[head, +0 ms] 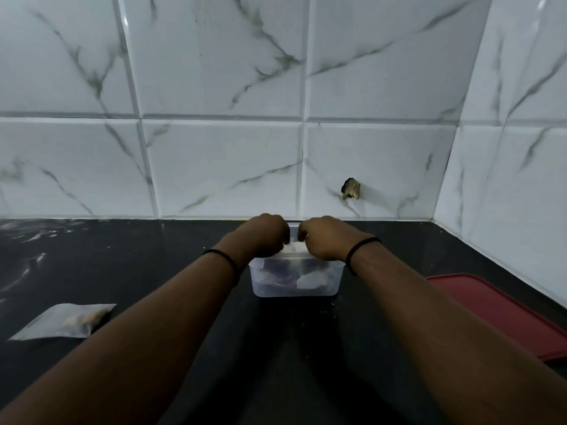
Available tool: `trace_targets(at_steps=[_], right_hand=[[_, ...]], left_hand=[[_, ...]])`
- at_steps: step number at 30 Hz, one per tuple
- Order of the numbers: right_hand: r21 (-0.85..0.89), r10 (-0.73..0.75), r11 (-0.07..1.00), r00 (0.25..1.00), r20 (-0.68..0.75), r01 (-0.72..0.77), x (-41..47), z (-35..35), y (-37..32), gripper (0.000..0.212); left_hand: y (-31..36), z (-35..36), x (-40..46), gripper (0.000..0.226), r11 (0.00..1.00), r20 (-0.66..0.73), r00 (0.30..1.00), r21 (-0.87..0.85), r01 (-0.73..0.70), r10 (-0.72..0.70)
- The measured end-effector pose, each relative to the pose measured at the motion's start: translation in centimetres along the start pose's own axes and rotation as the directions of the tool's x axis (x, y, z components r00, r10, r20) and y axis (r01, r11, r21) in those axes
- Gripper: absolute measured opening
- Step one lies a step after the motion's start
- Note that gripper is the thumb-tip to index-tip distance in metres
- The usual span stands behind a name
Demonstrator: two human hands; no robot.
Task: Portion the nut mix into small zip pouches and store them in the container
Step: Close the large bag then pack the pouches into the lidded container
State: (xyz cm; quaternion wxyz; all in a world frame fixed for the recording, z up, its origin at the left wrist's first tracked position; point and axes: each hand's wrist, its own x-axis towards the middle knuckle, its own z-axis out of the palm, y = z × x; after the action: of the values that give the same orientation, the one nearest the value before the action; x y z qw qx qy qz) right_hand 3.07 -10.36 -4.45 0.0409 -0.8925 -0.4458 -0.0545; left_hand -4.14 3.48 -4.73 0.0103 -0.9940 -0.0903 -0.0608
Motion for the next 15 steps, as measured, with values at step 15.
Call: trace_targets(at_steps=[15], right_hand=[[0.359, 0.144, 0.932, 0.868, -0.476, 0.042, -2.6, 0.2, -2.6, 0.016]], left_hand=[[-4.5, 0.7, -6.1, 0.014, 0.766, -0.498, 0.754, -0.643, 0.010, -0.428]])
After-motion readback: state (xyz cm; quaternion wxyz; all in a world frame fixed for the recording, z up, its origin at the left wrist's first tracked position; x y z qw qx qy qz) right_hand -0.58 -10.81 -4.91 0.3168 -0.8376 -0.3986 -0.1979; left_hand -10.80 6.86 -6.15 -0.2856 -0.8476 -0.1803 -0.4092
